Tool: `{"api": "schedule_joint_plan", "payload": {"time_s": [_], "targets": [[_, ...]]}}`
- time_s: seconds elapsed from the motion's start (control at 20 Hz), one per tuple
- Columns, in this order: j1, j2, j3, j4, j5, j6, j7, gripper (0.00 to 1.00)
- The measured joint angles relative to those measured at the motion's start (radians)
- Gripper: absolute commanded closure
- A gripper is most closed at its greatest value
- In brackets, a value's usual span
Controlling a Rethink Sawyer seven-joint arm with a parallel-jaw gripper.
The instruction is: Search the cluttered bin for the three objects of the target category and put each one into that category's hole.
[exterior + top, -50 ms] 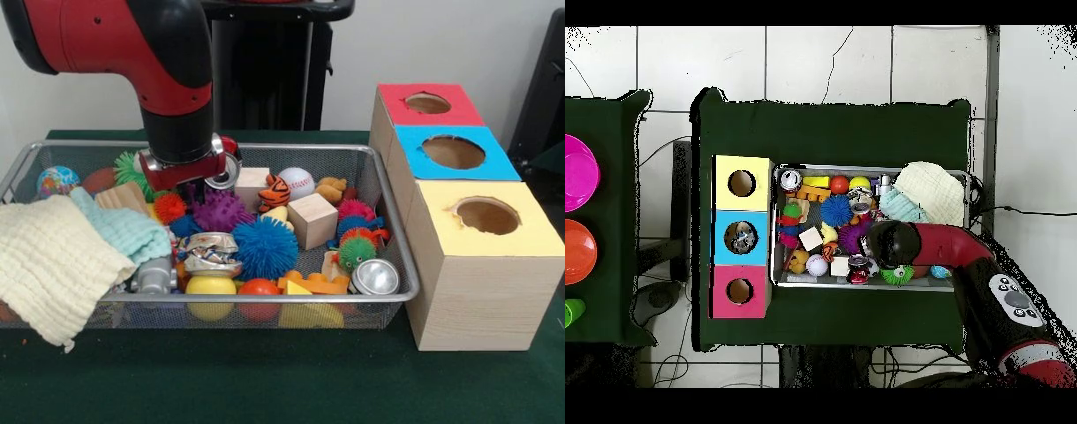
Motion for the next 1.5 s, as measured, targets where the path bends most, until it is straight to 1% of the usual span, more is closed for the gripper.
{"api": "schedule_joint_plan", "payload": {"time_s": [0.55, 0.75, 0.95, 1.05, 1.15, 1.3, 1.5], "targets": [[0.019, -0.001, 0.000, 0.004, -0.001, -0.002, 0.000, 1.00], [0.001, -0.021, 0.014, 0.017, 0.002, 0.001, 0.000, 1.00], [-0.051, -0.079, 0.049, 0.063, 0.008, 0.016, 0.000, 1.00], [-0.083, -0.124, 0.060, 0.088, 0.011, 0.037, 0.000, 1.00], [-0.090, -0.139, 0.062, 0.094, 0.011, 0.045, 0.000, 1.00], [-0.103, -0.187, 0.062, 0.104, 0.010, 0.081, 0.000, 1.00], [-0.104, -0.256, 0.062, 0.104, 0.009, 0.147, 0.000, 1.00]]}}
